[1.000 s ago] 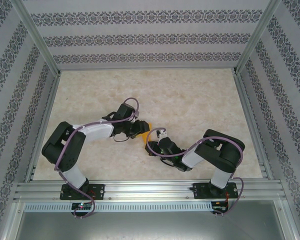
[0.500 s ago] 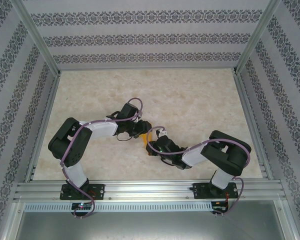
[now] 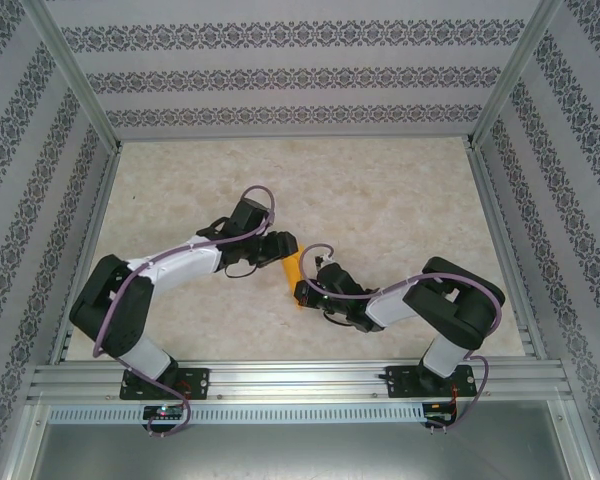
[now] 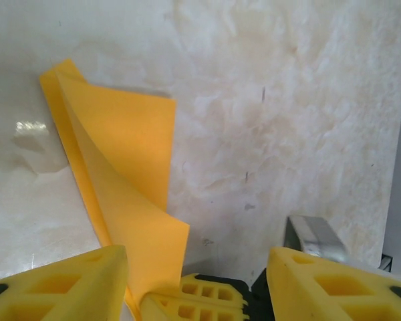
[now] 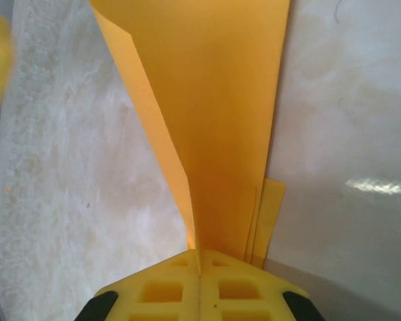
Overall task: Fold a paper plane with a square sheet of paper (pick it up from the middle)
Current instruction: Fold the wing for the fifth time at the center of the table.
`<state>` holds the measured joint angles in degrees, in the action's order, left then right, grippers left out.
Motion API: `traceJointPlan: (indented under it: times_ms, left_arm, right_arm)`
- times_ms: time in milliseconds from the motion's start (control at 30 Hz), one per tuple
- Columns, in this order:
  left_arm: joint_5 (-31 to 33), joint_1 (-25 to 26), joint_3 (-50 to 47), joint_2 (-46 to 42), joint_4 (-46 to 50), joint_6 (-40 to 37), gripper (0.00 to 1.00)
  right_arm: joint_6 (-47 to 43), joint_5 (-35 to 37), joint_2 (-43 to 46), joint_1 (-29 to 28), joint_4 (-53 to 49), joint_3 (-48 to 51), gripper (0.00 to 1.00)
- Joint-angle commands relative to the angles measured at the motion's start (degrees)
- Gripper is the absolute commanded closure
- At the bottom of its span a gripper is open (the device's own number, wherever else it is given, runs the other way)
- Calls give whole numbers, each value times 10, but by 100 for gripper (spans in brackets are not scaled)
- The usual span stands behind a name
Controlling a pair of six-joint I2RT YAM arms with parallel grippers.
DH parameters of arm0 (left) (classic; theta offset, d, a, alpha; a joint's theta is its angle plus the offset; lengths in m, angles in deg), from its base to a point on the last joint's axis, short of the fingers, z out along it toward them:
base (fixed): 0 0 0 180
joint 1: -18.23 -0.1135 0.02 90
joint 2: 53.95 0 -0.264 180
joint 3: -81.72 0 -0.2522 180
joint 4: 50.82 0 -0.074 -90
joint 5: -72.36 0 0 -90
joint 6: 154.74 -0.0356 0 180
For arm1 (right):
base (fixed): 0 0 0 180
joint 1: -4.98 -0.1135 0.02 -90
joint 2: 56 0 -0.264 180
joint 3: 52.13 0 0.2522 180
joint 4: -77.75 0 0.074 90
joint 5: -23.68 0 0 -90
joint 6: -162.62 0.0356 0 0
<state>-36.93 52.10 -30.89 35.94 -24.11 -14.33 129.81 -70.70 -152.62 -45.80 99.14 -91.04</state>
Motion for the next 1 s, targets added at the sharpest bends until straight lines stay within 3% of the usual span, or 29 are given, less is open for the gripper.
traceJointPlan:
  times_ms: [0,233,500,967]
  left_arm:
    - [37,0,-28,-29,13,14,40]
    - [1,0,-45,-28,-20,27,39]
    - [-65,0,-45,10,-77,53,39]
    - [-122,1,-3,87,-155,89,38]
  right_arm:
    - [33,-39,-25,12,-31,5,96]
    - [66,-59,-23,22,-71,-1,96]
    - [18,-51,-16,20,-147,-22,94]
    - [2,-51,-30,20,-155,-29,92]
